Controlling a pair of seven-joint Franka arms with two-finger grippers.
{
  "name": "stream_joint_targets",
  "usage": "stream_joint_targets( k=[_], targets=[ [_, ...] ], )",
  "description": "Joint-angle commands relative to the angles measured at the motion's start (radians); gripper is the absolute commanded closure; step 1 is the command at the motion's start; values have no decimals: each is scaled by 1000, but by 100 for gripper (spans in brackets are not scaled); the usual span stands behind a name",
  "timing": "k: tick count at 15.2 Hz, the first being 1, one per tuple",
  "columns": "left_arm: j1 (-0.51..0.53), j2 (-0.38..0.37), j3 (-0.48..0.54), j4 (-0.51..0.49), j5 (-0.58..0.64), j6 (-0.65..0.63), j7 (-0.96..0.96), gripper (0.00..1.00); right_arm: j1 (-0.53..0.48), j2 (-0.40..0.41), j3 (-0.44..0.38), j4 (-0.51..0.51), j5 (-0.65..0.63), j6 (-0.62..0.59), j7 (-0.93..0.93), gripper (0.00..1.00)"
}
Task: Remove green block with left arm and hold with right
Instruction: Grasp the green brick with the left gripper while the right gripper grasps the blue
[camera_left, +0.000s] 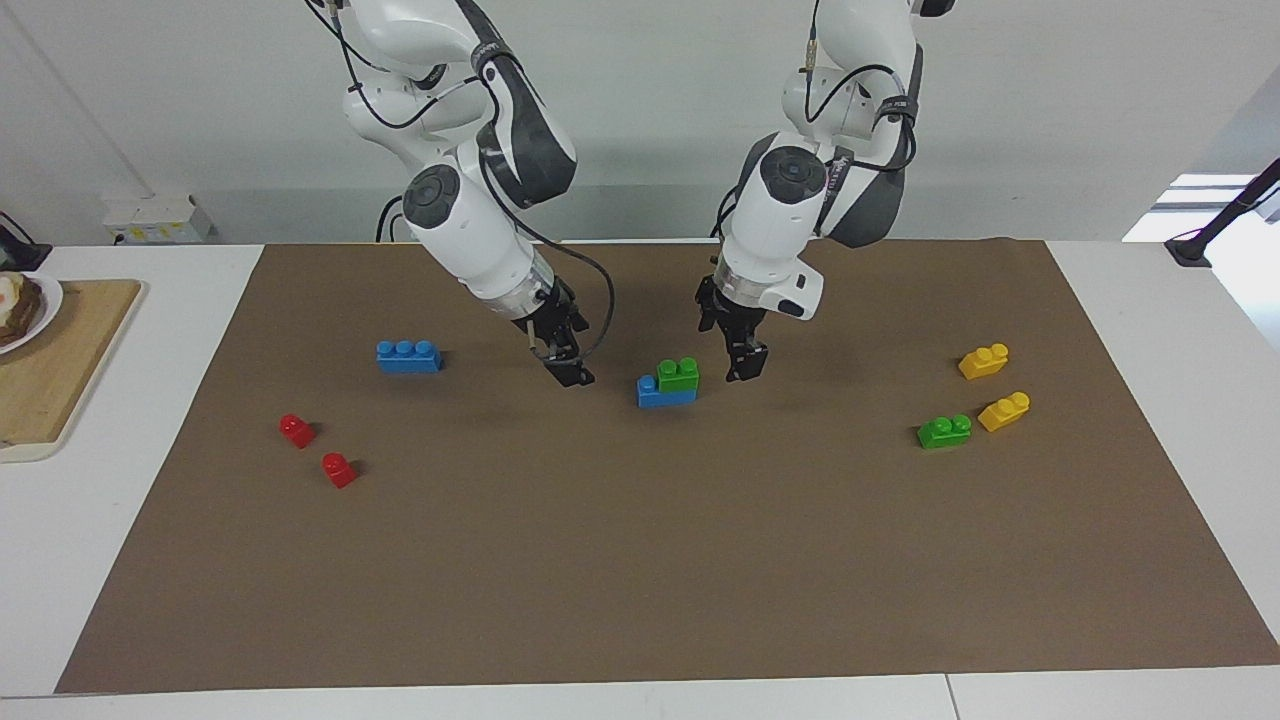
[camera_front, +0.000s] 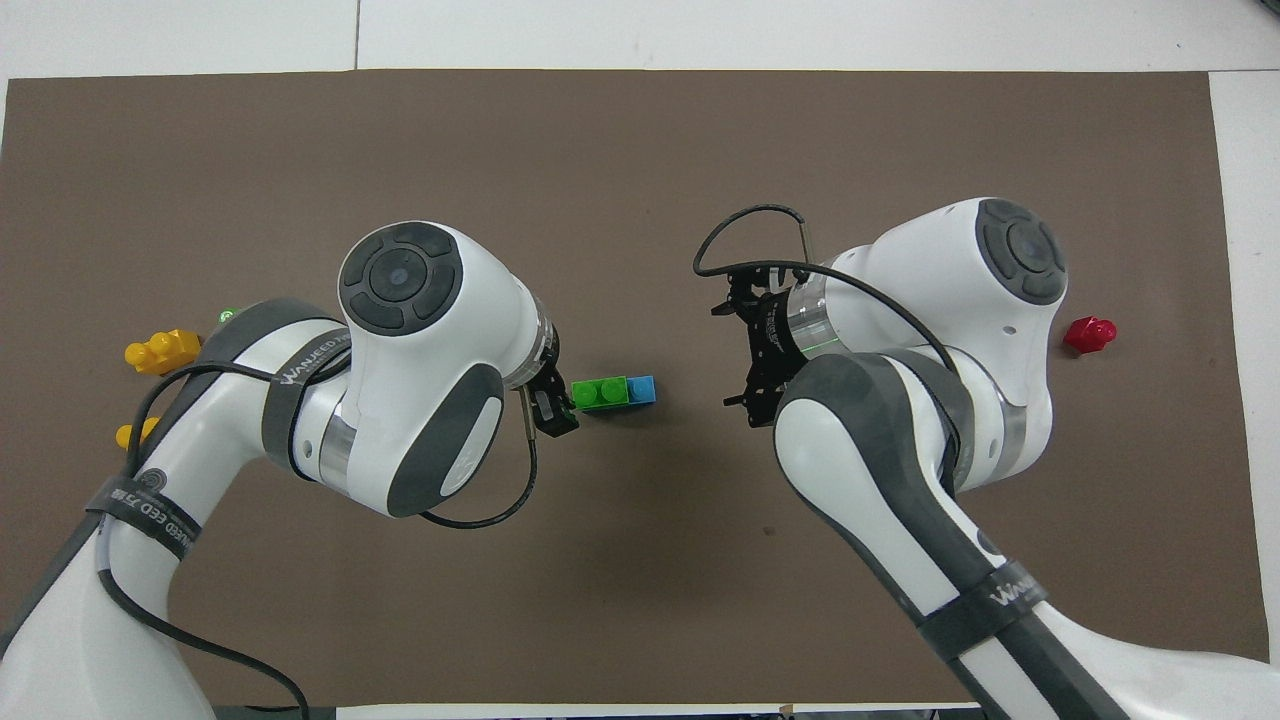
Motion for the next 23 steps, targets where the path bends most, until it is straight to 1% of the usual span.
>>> stream_joint_targets(
  k=[1,3,5,8,10,13,16,18,20,23],
  targets=[
    [-31,13,17,-9,-21,44,-50,0,13,-16,-3,-55,22,60,-39,1],
    [-38,23,15,-12,-21,41,-50,0,29,-13,-3,-73,24,74,-36,1],
    [-43,23,17,-14,-19,44,-50,0,46,-4,-2,-93,24,118,-33,1],
    [-41,23,17,-17,-19,48,-50,0,64,11,-2,-99,24,160,-33,1],
    [-43,26,17,-35,-19,105,-50,0,87,30,-3,-102,24,196,-33,1],
    [-81,69,18,-44,-16,125,-52,0,101,59,-3,-107,24,224,-26,1],
    [-83,98,17,-34,7,127,-29,0,119,94,-2,-105,24,278,-25,1],
    [-83,99,15,-41,10,119,11,0,122,111,-2,-105,27,305,-25,1],
    [-84,99,15,-47,10,127,13,0,148,123,-2,-105,27,330,-8,1],
    [-84,97,15,-64,10,143,14,0,153,132,-2,-107,27,345,-2,1]
  ],
)
